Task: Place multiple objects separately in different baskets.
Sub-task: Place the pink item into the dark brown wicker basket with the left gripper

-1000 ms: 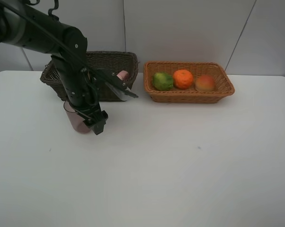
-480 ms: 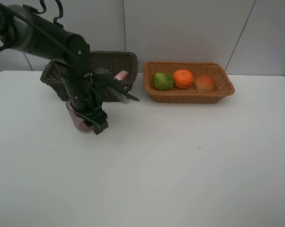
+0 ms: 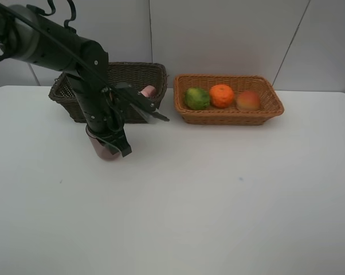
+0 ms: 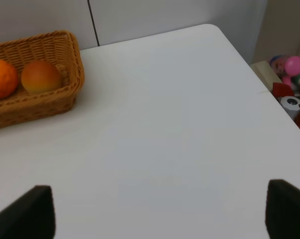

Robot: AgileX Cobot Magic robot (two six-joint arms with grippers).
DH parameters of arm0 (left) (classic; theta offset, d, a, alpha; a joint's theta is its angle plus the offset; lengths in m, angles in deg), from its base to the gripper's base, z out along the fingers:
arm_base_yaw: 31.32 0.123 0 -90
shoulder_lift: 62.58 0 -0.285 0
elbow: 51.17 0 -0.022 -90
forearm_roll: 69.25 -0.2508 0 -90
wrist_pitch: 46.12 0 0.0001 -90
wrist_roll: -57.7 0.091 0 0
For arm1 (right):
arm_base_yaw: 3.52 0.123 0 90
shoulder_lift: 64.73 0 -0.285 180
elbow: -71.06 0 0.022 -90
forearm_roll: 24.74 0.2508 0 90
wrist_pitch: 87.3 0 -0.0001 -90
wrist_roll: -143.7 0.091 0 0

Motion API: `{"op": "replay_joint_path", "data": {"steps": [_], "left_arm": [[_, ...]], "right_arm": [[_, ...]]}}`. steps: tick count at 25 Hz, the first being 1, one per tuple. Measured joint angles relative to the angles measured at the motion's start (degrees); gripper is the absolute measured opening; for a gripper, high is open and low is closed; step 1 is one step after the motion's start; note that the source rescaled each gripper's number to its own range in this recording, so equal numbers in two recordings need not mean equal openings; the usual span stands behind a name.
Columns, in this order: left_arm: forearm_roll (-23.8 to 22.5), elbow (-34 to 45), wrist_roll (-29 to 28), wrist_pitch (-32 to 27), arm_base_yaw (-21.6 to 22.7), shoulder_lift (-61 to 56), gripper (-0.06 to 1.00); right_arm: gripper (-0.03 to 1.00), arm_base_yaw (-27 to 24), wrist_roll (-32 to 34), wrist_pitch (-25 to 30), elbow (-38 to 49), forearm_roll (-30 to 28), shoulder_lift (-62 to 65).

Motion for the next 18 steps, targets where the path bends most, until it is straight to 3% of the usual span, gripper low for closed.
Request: {"op": "replay_joint_path", "data": {"steps": [13,18], "left_arm": [[0.1,0.0,-0.31,0.0,0.0,0.0,0.0],[0.75,-1.47,-7.1,-1.77,0.0,-0.23,0.0]], "right_arm": [[0.86,0.0,0.0,0.0,0.0,0.0,0.0],[0.86,0.0,0.0,0.0,0.0,0.0,0.0]]}}
